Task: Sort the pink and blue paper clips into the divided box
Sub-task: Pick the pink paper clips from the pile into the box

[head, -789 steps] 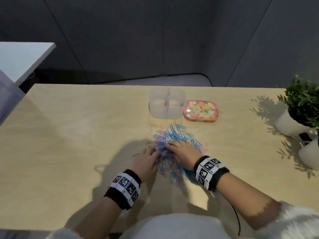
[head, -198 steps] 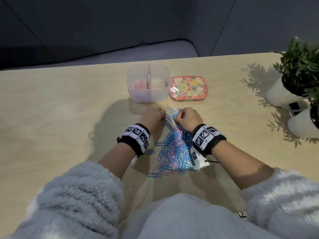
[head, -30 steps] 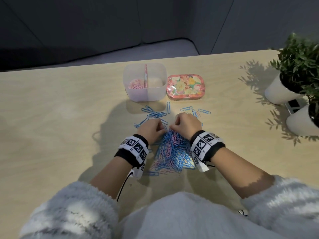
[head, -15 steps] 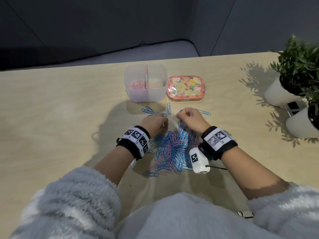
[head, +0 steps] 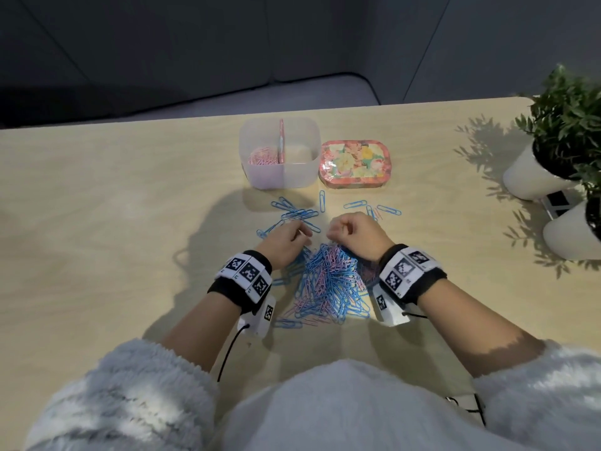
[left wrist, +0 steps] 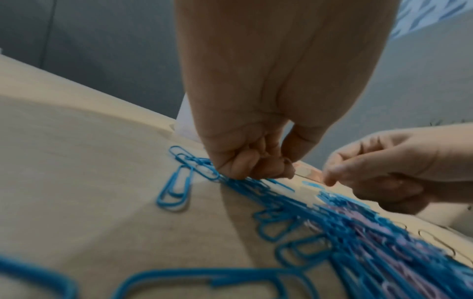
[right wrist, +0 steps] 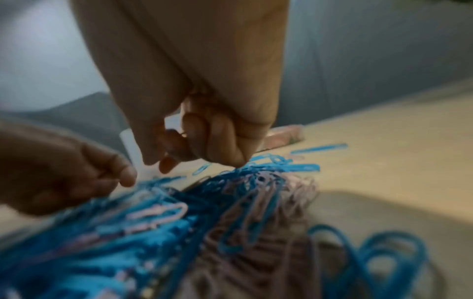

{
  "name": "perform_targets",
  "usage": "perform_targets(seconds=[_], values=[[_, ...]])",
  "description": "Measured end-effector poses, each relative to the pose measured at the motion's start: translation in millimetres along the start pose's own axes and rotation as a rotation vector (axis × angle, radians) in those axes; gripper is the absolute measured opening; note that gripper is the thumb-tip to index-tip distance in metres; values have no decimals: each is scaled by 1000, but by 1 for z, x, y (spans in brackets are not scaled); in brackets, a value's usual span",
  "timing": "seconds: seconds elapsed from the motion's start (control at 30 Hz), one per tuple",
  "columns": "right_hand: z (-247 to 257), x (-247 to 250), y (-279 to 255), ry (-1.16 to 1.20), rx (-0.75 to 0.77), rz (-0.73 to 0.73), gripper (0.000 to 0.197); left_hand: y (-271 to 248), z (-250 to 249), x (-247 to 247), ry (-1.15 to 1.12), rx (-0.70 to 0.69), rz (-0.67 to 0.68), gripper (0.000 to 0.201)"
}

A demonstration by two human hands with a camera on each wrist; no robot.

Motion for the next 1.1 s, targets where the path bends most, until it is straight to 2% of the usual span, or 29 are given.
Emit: perform_targets(seconds=[0.07, 0.13, 0.23, 0.3, 0.37, 0.47, 0.53, 0.6, 0.67, 0.73, 0.8, 0.87, 1.0, 1.1], values=[[5, -4, -2, -221, -2, 27, 12, -2, 2, -4, 99, -10, 12, 14], [9, -7, -2, -327, 13, 36, 11, -4, 5, -6, 196, -20, 12, 12], [5, -7, -2, -393, -4, 70, 9, -7, 11, 2, 313, -15, 27, 8], [-1, -1, -3, -360, -16, 72, 14, -11, 16, 12, 352, -7, 36, 6], [-3, 9, -5, -239, -23, 26, 17, -13, 19, 20, 363, -11, 18, 3], [-1, 25, -10, 211, -97, -93, 22, -13, 11, 20, 304, -23, -14, 19], [1, 28, -15, 575, -190, -101, 24, -11, 1, 10, 312, -51, -4, 22], [3, 25, -18, 704, -250, -74, 21, -8, -6, -1, 369, -86, 2, 20], [4, 17, -19, 541, -220, -9, 16, -5, -10, -10, 429, -102, -10, 19], [4, 6, -17, 210, -137, 44, 26, -3, -12, -15, 474, -85, -34, 19], [2, -5, -15, -49, -139, 43, 30, -3, -15, -16, 504, -53, -58, 19], [4, -12, -16, -177, -157, 23, 29, -4, -16, -17, 540, -20, -75, 21], [8, -16, -14, -226, -196, 54, 30, -6, -16, -21, 618, 32, -45, 23], [8, -8, -9, -18, -201, 88, 23, -8, -11, -19, 549, 54, -4, 20]])
Point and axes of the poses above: each hand's wrist, its own y-axis towards the middle knuckle, its own x-axis out of the back of the hand, z = x × y, the point moved 3 cm from there along y, towards the middle knuckle, and after that the axes turned 1 degree about -z, right-handed, at the moved point
